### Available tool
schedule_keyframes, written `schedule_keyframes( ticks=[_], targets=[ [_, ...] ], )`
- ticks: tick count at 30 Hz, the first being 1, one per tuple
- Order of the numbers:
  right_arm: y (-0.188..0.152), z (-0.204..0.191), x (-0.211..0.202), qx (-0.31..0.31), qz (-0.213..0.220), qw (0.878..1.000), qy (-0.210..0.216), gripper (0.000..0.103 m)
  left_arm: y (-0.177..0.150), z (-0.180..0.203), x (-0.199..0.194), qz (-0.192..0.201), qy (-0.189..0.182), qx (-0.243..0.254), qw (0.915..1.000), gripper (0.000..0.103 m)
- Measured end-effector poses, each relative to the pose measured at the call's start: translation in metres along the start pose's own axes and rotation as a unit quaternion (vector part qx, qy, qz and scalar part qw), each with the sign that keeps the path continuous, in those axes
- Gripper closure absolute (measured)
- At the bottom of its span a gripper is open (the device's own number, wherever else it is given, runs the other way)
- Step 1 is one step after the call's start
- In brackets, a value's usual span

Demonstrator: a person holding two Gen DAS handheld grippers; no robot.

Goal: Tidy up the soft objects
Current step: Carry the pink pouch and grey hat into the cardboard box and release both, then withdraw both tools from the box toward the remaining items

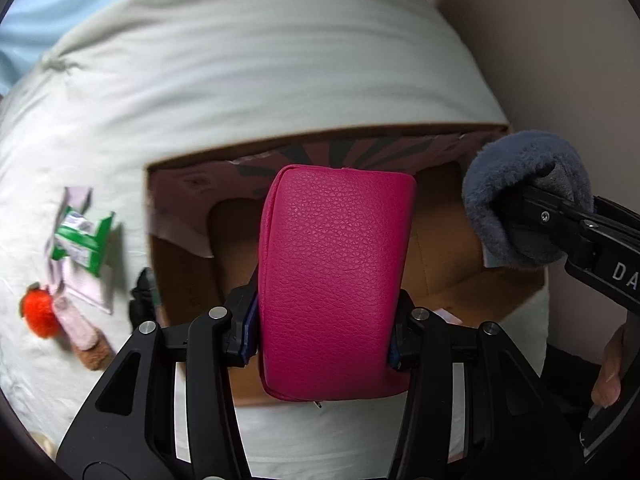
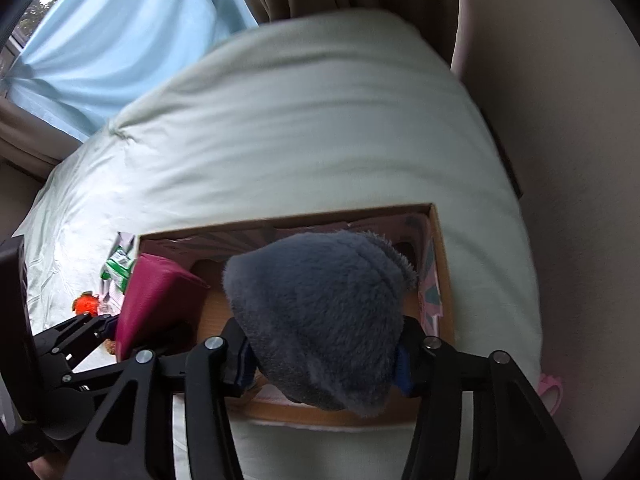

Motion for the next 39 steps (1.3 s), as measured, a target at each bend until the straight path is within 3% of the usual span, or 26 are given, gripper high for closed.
schedule_keyframes(
  ticks=[7, 8, 9, 10, 11, 13, 27, 39],
  targets=[
    [0.007, 0.011, 0.034, 0.012, -0.033, 0.999, 0.016, 0.051, 0.004, 0.003, 0.033, -0.031, 0.012, 0.013, 0.9993, 0.057],
    [0.008, 0.011, 0.036, 0.008, -0.036, 0.999, 0.016, 0.046, 0.003, 0.004, 0.033, -0.033, 0.017, 0.021, 0.9991, 0.05],
    [0.008, 0.01, 0.038, -0.001, -0.038, 0.999, 0.009, 0.042, 0.002, 0.007, 0.031, -0.033, 0.024, 0.028, 0.9988, 0.027],
    [0.008, 0.01, 0.04, -0.013, -0.04, 0.999, -0.007, 0.033, 0.001, 0.007, 0.028, -0.03, 0.036, 0.036, 0.9983, 0.012],
    [0.007, 0.009, 0.041, -0.019, -0.042, 0.999, -0.015, 0.017, 0.0, 0.008, 0.026, -0.023, 0.044, 0.042, 0.9978, 0.001],
    [0.006, 0.009, 0.042, -0.028, -0.042, 0.999, -0.012, 0.005, -0.003, 0.008, 0.022, -0.022, 0.054, 0.052, 0.997, 0.0],
    [0.0, 0.008, 0.01, -0.021, 0.002, 1.0, -0.006, 0.005, -0.025, 0.003, -0.014, -0.004, 0.067, 0.043, 0.9968, 0.0],
    [-0.026, -0.009, -0.07, -0.025, 0.05, 0.998, -0.01, 0.005, -0.048, 0.003, -0.088, 0.062, 0.053, 0.035, 0.996, 0.0]
  ],
)
Point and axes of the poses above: each gripper's, at about its wrist camera, not at the fingertips, and x roughly the way its jaws point, z to its right, y to its top, the point moved 7 cm from there along x, roughly the way its jaws point, and after that the axes turned 8 degrees about -z, right-handed, at the moved point
